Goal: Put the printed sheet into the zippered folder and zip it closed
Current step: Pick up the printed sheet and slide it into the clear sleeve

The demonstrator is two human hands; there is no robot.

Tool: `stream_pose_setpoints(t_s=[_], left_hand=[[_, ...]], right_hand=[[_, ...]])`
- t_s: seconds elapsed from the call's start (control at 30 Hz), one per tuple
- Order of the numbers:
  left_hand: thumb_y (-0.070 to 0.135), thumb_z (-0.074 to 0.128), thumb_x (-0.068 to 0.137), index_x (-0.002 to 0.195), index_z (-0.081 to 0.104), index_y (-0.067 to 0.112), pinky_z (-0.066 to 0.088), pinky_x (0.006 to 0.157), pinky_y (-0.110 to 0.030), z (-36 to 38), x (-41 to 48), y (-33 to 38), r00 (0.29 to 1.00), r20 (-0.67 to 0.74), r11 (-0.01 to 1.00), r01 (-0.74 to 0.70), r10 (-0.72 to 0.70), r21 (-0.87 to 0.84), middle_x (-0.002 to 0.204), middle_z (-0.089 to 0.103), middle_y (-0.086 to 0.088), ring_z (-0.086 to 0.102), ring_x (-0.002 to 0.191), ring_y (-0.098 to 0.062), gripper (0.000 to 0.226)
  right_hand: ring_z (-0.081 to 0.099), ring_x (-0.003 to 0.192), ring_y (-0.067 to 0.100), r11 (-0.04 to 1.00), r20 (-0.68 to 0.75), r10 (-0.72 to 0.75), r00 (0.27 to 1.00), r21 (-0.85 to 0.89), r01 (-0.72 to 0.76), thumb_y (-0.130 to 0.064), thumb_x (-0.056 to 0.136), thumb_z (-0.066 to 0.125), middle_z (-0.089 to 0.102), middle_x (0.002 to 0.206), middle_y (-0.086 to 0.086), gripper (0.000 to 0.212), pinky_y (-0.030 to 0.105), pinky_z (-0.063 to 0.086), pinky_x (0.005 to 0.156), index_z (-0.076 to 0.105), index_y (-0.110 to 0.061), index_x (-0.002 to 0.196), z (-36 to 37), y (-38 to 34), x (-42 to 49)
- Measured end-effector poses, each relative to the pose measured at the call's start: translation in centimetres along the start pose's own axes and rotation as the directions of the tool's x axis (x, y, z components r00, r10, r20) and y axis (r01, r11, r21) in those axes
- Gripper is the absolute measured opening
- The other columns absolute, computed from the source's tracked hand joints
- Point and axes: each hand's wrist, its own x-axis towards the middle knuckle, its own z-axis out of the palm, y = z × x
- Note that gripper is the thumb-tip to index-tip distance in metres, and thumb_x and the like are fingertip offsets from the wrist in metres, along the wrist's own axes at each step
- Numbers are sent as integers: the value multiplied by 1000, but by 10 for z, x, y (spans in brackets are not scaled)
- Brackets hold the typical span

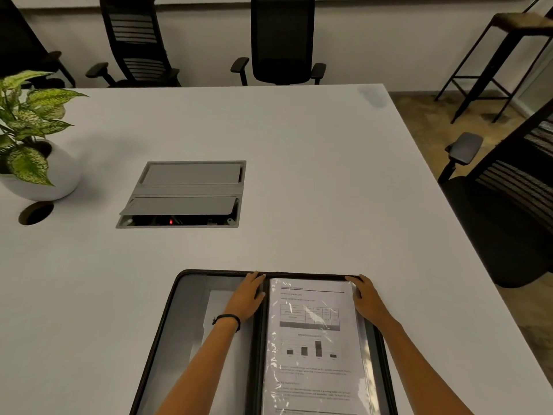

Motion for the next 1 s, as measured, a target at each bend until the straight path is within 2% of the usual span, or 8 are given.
stream_pose_setpoints(t_s=[0.1, 0.2, 0.3, 0.47, 0.67, 0.8, 1.0], left_hand=[[18, 46, 99, 148, 28, 15, 18, 121, -37, -8, -17, -23, 997, -73, 999, 25, -24, 22, 161, 13, -5, 9, 150, -24, 52], [16, 47, 98, 146, 31, 14, 12, 122, -44, -18, -37, -52, 985, -155, 996, 85, -79, 36, 160, 13, -8, 8, 150, -26, 50], [14, 49, 97, 144, 34, 13, 13, 121, -50, -27, -61, -80, 958, -220, 981, 193, -185, 14, 160, 15, -11, 8, 149, -29, 50], [14, 55, 93, 143, 38, 11, 24, 118, -48, -31, -113, -122, 887, -311, 933, 360, -341, 1, 156, 22, -18, 21, 145, -34, 52], [4, 53, 93, 144, 34, 6, 21, 120, -45, -15, -172, -150, 853, -274, 893, 400, -445, -205, 156, 20, -23, 21, 145, -36, 54], [0, 53, 93, 144, 32, 4, 27, 118, -47, -5, -197, -152, 854, -287, 890, 355, -433, -286, 150, 35, -22, 34, 139, -37, 56], [8, 53, 95, 146, 28, 1, 35, 112, -51, -5, -216, -149, 792, -343, 847, 379, -505, -372, 141, 43, -29, 43, 129, -44, 57]], right_hand=[[19, 142, 33, 1000, 45, 11, 999, 15, -12, 0, 94, 41, 9, 154, 18, 54, 46, 21, 117, 22, -11, 143, 3, 3, -19], [5, 145, 31, 998, 97, 11, 995, -63, -5, -6, 95, 41, 0, 156, 15, 60, 46, 13, 119, 8, -12, 145, 11, 13, -39], [-6, 144, 29, 988, 121, 24, 992, -157, -5, -9, 97, 40, -7, 156, 15, 61, 43, 7, 118, 3, -10, 145, 21, 24, -58], [-12, 143, 31, 976, 122, 33, 992, -217, -6, -8, 96, 41, -13, 155, 17, 66, 43, 3, 117, -5, -4, 143, 39, 35, -91], [-10, 144, 28, 969, 141, 47, 989, -249, -11, -8, 95, 42, -15, 155, 14, 69, 39, 7, 118, -7, -6, 143, 51, 43, -122], [-8, 145, 28, 966, 145, 36, 989, -258, 3, -8, 95, 42, -13, 155, 14, 68, 39, 6, 118, -5, -6, 144, 53, 48, -137], [-7, 145, 27, 968, 133, 22, 991, -249, 12, -5, 94, 42, -10, 156, 14, 67, 37, 5, 118, -3, -6, 144, 60, 57, -158]])
